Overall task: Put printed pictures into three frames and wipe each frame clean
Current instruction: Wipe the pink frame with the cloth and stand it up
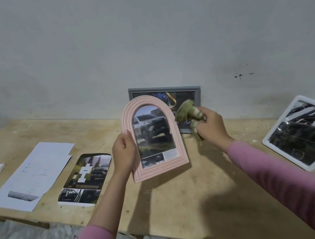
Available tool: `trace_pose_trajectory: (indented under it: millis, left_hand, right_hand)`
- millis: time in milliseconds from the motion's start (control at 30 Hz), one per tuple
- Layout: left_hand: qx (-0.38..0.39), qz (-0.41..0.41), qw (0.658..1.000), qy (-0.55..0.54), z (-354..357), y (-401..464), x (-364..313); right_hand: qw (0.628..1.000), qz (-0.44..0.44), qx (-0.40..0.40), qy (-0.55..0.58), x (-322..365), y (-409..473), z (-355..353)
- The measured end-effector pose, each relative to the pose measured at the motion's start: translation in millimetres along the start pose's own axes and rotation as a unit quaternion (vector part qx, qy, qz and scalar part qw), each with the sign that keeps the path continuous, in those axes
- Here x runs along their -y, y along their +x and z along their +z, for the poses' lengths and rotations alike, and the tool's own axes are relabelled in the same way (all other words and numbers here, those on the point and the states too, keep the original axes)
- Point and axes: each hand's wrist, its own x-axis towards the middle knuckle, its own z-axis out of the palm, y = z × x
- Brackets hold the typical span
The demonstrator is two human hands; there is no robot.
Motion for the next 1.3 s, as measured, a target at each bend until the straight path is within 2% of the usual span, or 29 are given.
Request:
trace_pose_trajectory:
  millis: [67,167,300,500,700,833,1033,1100,1300]
  left_hand:
    - [0.041,0.011,0.999,0.002,8,-9,-6]
    - [0.104,0.034,0.994,0.015,21,-19,-9]
    - [0.156,0.055,0.985,0.055,29,-23,-9]
    - [0.166,0.041,0.985,0.033,27,-20,-6]
    - [0.136,-0.017,0.988,-0.069,24,-15,-1]
    - [0.110,-0.055,0.976,-0.177,22,-10,6]
    - [0.105,-0.094,0.969,-0.205,17,-16,2]
    - [0.073,-0.122,0.975,-0.174,17,-18,-3]
    - [0.040,-0.067,0.995,-0.061,17,-15,3]
  right_hand:
    - [1.000,0.007,-0.006,0.009,11,3,7]
    - [0.999,0.025,0.038,-0.022,22,3,21]
    - [0.994,-0.012,0.088,-0.068,27,1,38]
    - [0.968,-0.180,0.151,-0.091,32,-16,46]
    - [0.928,-0.261,0.257,-0.067,23,-37,54]
    - [0.923,-0.244,0.289,-0.067,18,-49,52]
    - [0.920,-0.227,0.309,-0.076,13,-48,43]
    - [0.916,-0.213,0.334,-0.060,17,-49,39]
    - [0.896,-0.144,0.413,-0.074,29,-51,21]
